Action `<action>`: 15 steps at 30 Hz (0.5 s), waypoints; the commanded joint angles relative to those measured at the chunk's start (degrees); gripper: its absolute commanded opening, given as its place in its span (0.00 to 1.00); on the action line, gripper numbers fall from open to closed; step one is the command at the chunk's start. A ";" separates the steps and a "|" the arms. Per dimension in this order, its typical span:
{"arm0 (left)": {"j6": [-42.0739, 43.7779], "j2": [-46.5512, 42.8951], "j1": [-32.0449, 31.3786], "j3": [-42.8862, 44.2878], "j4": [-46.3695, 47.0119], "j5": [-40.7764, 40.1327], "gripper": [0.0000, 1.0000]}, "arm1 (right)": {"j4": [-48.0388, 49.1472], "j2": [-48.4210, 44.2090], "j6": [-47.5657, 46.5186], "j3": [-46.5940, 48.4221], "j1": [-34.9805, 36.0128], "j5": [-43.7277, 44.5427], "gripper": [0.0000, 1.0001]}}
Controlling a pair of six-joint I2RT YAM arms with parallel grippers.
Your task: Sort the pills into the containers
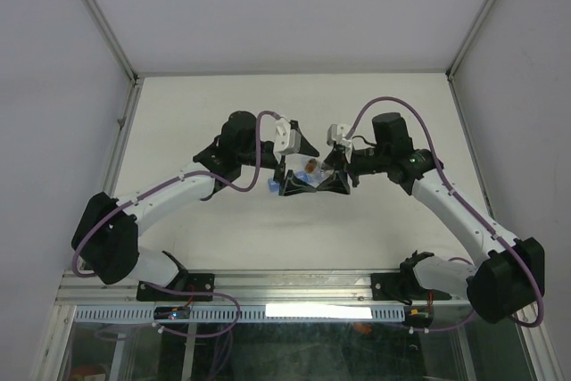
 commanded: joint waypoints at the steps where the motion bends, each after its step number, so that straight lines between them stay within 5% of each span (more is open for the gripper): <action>1: -3.55 -7.04 -0.14 -5.81 12.99 -3.86 0.99 | 4.73 -1.52 0.55 1.64 0.17 -2.87 0.00; 10: -24.57 -19.71 0.74 -20.21 30.12 -16.49 0.99 | 4.66 -1.36 0.29 1.56 -0.06 -3.40 0.00; 15: -39.04 -26.62 0.87 -23.43 24.91 -31.26 0.99 | 4.66 -1.29 0.12 1.47 -0.16 -3.40 0.00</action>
